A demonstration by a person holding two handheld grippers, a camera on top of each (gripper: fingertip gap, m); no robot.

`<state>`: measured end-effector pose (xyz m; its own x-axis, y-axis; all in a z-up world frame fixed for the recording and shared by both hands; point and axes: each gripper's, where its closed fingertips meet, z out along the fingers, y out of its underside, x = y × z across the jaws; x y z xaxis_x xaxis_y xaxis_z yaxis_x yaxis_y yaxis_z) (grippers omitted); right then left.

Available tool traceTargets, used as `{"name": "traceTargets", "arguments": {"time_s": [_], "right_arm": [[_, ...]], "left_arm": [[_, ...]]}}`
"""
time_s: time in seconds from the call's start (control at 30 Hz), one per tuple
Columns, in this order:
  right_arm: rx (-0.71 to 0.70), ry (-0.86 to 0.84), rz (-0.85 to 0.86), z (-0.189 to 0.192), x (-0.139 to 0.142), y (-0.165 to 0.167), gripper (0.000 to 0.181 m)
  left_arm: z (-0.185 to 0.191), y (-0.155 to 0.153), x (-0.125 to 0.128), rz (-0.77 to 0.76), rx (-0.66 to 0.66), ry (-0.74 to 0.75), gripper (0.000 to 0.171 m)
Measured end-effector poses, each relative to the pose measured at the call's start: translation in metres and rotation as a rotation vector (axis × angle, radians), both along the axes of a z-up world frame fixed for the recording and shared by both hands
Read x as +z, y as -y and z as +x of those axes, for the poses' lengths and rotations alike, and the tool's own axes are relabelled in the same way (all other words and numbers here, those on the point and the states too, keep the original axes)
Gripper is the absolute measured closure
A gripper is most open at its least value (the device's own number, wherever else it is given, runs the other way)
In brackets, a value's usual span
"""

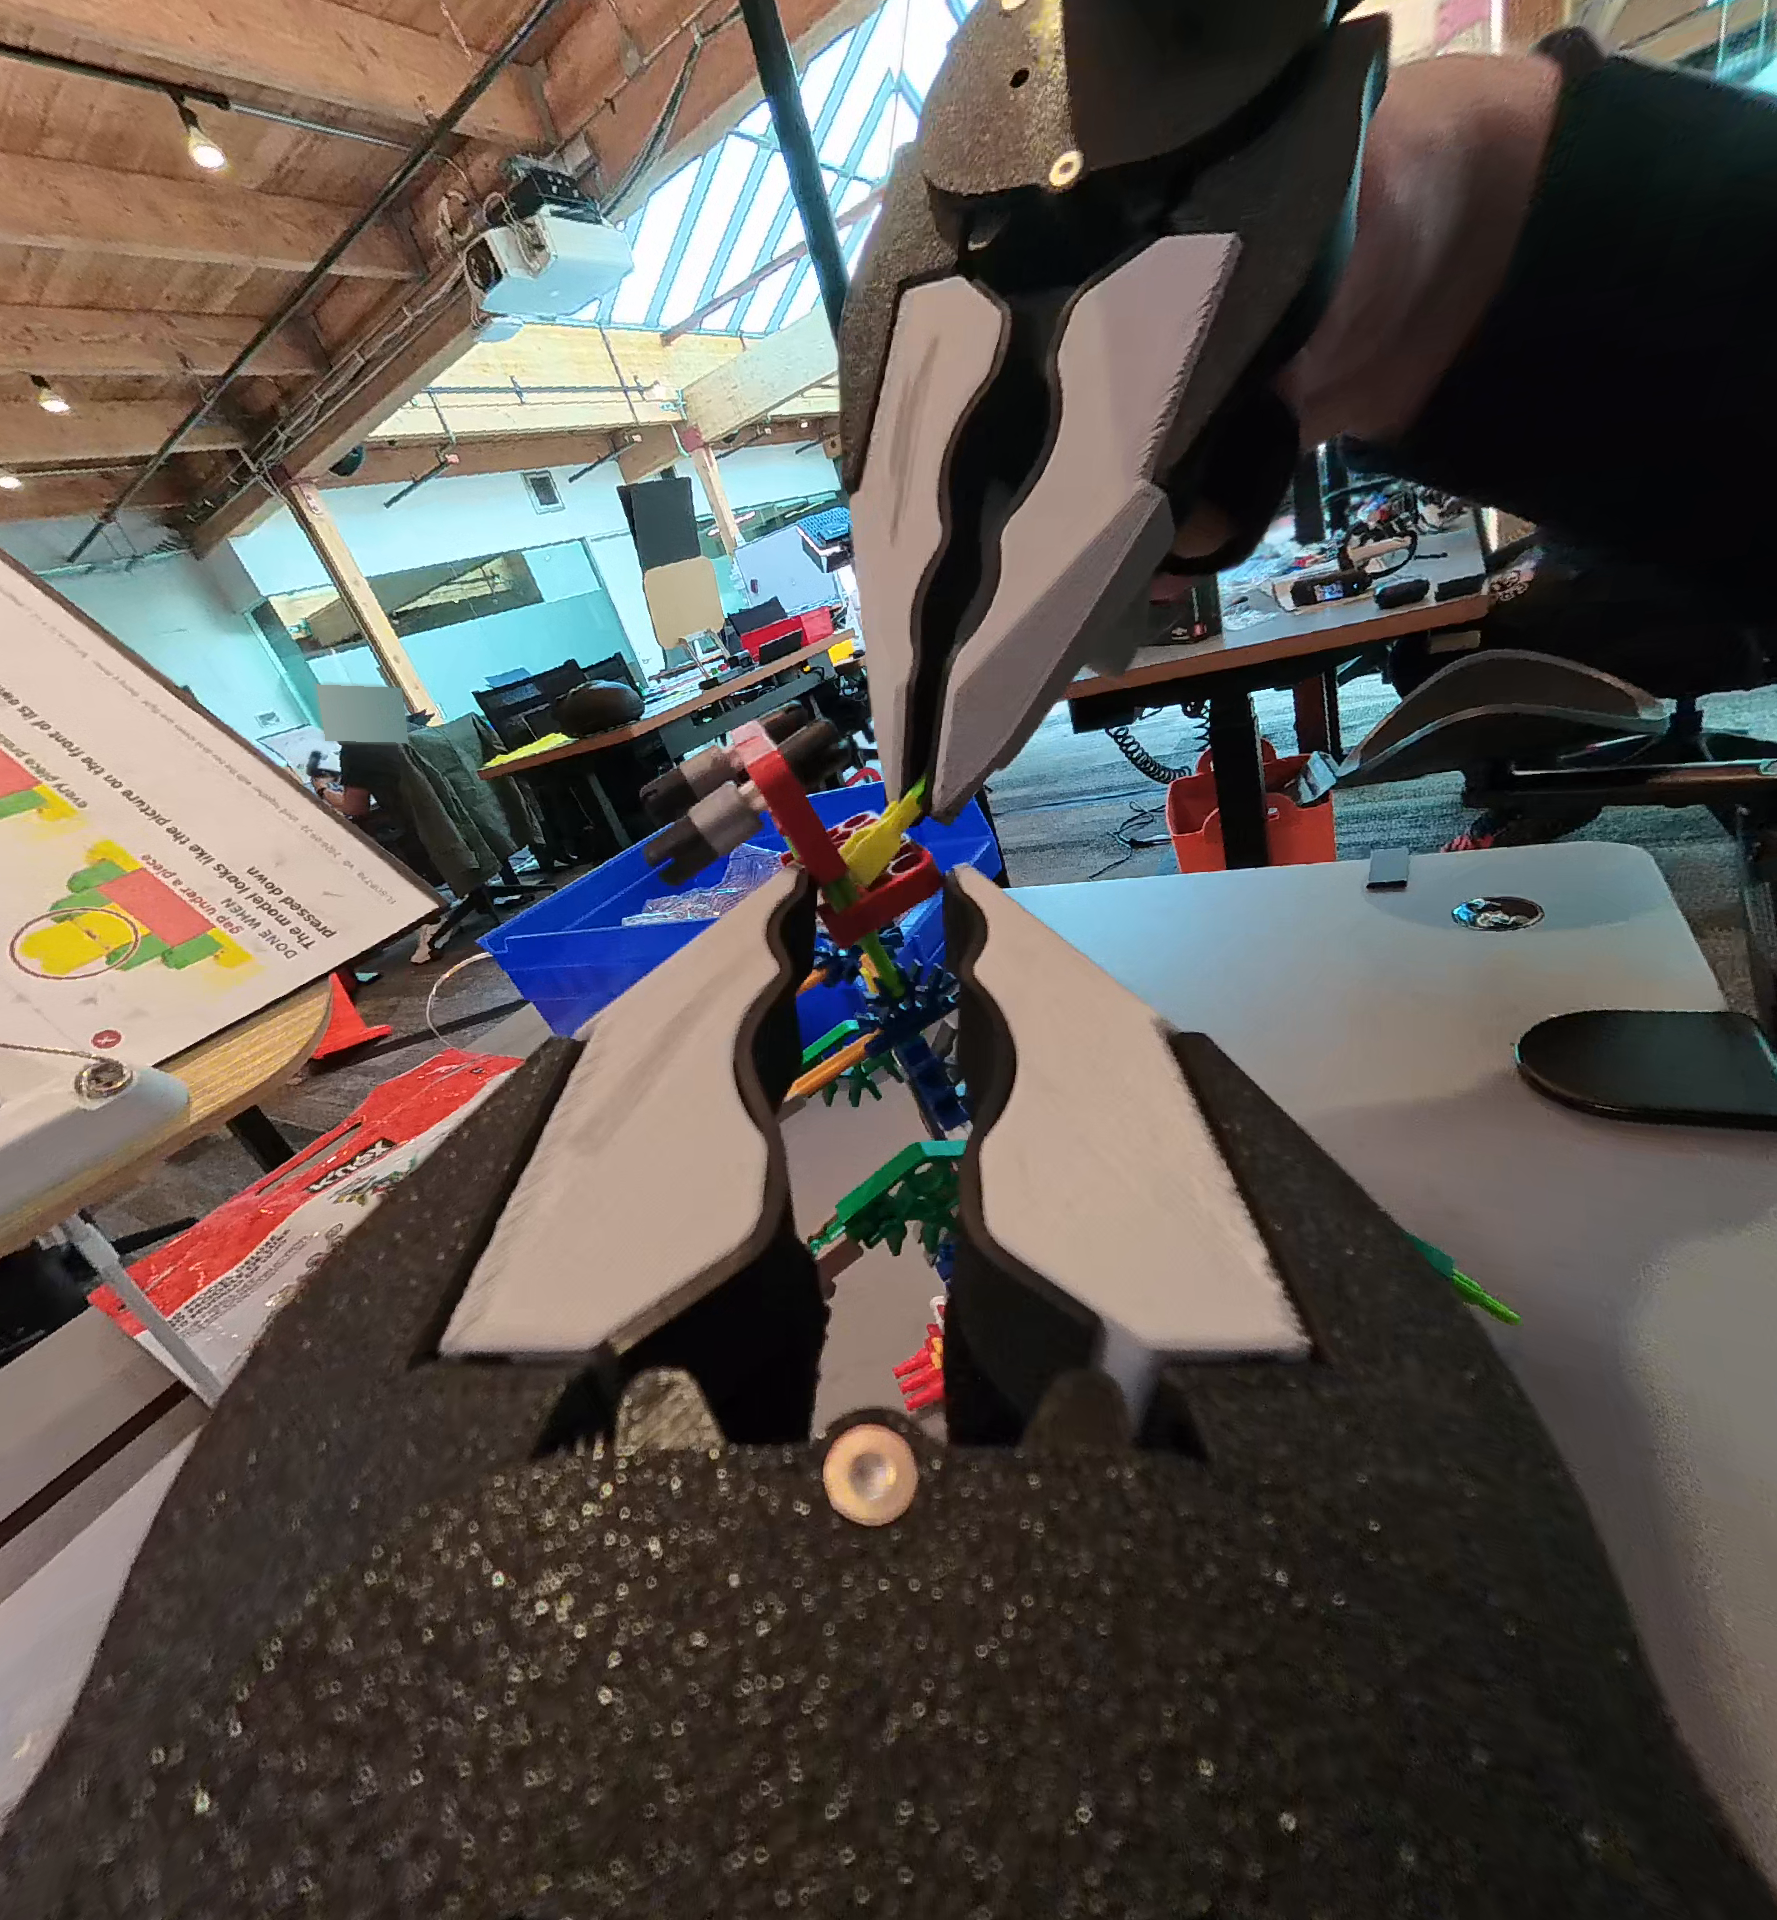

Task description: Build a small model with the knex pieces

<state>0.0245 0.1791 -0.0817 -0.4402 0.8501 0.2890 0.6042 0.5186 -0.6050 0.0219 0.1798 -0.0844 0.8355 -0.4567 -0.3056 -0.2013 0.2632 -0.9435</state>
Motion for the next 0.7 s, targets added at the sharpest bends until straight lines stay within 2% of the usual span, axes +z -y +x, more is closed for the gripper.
{"name": "traceTargets", "arguments": {"time_s": [0.23,0.47,0.7], "right_arm": [[-0.007,-0.016,0.004,-0.0033,-0.0037,0.0006,0.180],[-0.140,-0.069,0.016,-0.0066,-0.0050,0.0054,0.180],[-0.257,-0.165,0.052,-0.0100,-0.0063,0.0066,0.180]], "left_arm": [[-0.0024,-0.0018,-0.0016,0.002,0.017,0.004,0.151],[-0.0039,-0.0034,-0.0015,-0.007,0.036,0.027,0.149],[-0.0035,-0.0049,-0.0021,-0.024,0.070,0.038,0.139]]}}
